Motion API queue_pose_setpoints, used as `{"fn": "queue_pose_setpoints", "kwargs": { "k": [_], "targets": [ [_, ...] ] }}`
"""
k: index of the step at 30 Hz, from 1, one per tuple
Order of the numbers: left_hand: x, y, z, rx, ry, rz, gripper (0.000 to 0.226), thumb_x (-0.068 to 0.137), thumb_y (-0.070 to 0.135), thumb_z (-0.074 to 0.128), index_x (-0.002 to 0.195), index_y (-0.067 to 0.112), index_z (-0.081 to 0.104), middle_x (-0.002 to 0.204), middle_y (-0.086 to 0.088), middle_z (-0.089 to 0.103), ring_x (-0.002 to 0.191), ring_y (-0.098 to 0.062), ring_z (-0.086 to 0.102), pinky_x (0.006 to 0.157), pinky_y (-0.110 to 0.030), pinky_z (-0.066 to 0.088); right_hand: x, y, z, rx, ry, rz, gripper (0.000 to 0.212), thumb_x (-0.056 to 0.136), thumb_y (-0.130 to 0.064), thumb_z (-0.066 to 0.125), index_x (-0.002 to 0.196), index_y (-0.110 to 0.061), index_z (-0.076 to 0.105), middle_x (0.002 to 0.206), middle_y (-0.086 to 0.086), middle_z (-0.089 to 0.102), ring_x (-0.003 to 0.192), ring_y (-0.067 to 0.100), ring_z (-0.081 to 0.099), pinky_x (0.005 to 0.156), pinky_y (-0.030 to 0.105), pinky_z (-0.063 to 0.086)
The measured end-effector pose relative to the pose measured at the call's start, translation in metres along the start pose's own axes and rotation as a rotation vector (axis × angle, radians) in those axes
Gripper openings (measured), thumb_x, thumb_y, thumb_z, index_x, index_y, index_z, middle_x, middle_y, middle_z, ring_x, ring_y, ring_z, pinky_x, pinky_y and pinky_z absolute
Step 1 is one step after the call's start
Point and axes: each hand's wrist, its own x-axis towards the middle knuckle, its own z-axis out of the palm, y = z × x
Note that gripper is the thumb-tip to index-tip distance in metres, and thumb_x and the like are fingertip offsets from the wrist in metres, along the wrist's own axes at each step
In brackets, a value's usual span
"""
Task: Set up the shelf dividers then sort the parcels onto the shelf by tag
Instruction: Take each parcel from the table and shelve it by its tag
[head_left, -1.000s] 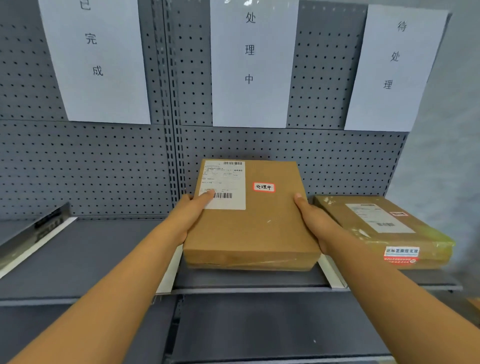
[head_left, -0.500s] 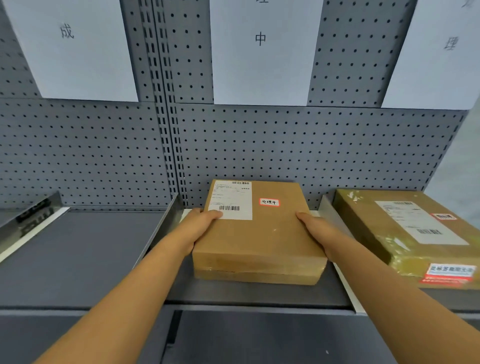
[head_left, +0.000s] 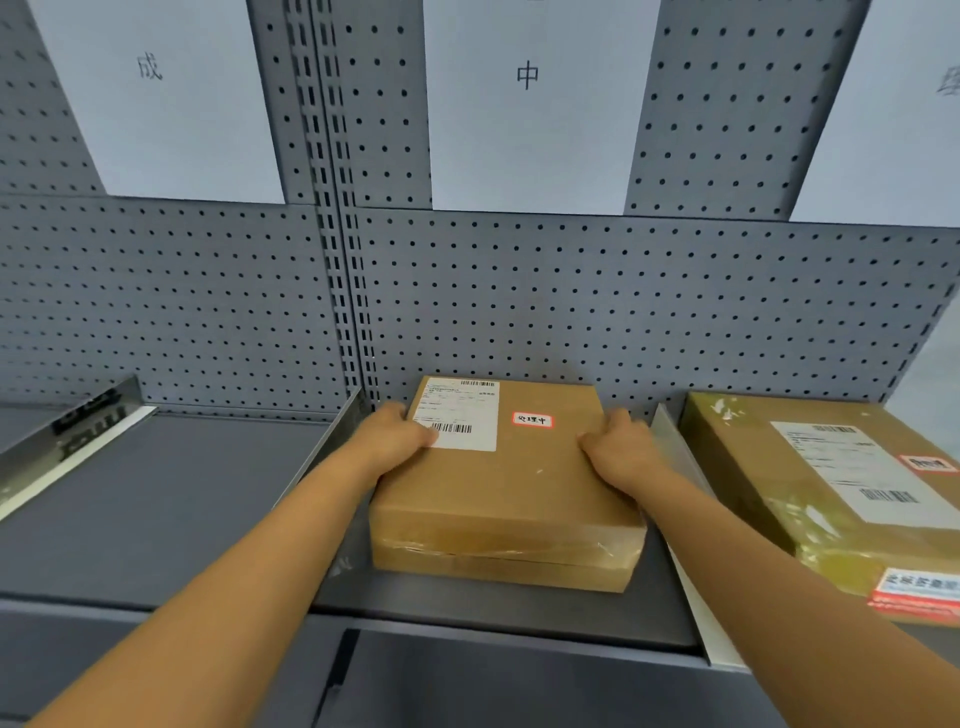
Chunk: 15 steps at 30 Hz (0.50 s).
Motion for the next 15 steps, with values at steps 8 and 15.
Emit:
{"fn": "queue_pose_setpoints", "kwargs": {
  "k": [8, 15],
  "targets": [
    [-0.066, 0.009, -0.058, 0.947, 0.520, 0.418, 0.034, 0.098, 0.026, 0.046, 0.129, 0.014, 0.048, 0.124, -0.008, 0.059, 0.111, -0.029, 0.055, 0.085, -0.039, 0.044, -0.036, -0.092, 0.018, -0.358, 0.026, -0.725, 0.051, 0.100, -0.026, 0.051, 0.148, -0.018, 0.037, 0.141, 0.008, 0.048, 0.129, 0.028, 0.043, 0.102, 0.039, 0.040],
    [-0.164, -0.049, -0.155, 1.163, 0.659, 0.114, 0.035, 0.099, 0.027, 0.043, 0.132, 0.015, 0.045, 0.124, -0.008, 0.056, 0.112, -0.030, 0.052, 0.092, -0.039, 0.040, -0.103, -0.199, 0.080, -0.530, 0.005, -1.240, 0.043, 0.104, -0.026, 0.044, 0.145, -0.015, 0.040, 0.131, 0.008, 0.050, 0.121, 0.030, 0.045, 0.102, 0.041, 0.039]
  ]
}}
